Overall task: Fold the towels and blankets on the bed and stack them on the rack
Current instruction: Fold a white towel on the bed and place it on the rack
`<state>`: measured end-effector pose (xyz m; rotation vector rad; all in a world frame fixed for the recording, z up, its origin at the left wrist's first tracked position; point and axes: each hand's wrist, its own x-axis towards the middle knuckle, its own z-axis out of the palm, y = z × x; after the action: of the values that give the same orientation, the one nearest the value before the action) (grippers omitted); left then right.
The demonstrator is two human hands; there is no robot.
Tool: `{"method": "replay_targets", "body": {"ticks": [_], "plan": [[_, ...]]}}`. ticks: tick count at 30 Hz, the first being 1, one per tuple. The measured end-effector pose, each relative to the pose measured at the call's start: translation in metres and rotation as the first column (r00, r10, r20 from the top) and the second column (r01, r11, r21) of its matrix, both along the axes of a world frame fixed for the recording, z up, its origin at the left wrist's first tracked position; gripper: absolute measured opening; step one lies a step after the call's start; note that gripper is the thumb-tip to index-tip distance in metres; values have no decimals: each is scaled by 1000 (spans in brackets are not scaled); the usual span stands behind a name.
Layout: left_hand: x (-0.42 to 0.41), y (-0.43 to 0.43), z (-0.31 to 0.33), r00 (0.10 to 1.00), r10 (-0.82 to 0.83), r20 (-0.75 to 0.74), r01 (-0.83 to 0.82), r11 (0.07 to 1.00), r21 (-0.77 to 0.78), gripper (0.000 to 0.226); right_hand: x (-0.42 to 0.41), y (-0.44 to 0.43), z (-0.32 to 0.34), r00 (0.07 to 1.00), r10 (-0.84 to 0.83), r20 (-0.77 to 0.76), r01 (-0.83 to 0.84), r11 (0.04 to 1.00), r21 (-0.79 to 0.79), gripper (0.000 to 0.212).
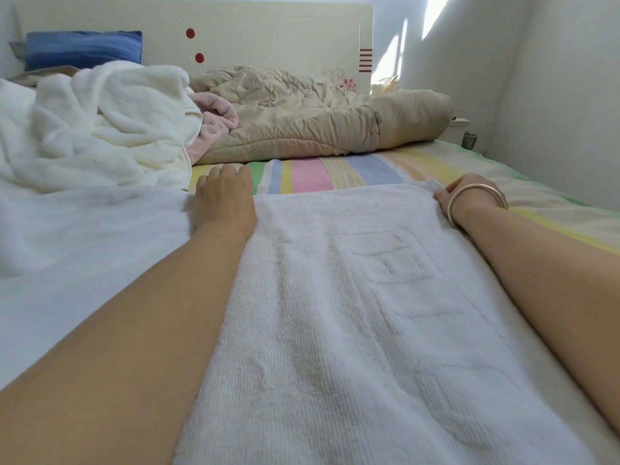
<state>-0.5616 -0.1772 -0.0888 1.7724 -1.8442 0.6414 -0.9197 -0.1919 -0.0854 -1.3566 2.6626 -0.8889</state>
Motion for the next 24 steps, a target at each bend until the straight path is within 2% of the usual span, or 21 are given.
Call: {"method": "replay_targets", "body": {"ticks": [4,11,17,24], "plan": [[0,-2,0,998,-56,39,58,997,-42,27,-1,0,-1,1000,7,15,-6,1000,-17,53],[-2,-1,0,985,-159,-68,158,987,-21,16,3,2,1,1000,2,26,-1,1000,-28,55],[-4,4,0,984,-156,-84,154,988,-26,33,3,3,4,995,-46,85,47,999,-14,52],[-2,3,0,970,-200,-138,204,979,18,34,3,6,9,989,-105,109,104,994,13,48]]}}
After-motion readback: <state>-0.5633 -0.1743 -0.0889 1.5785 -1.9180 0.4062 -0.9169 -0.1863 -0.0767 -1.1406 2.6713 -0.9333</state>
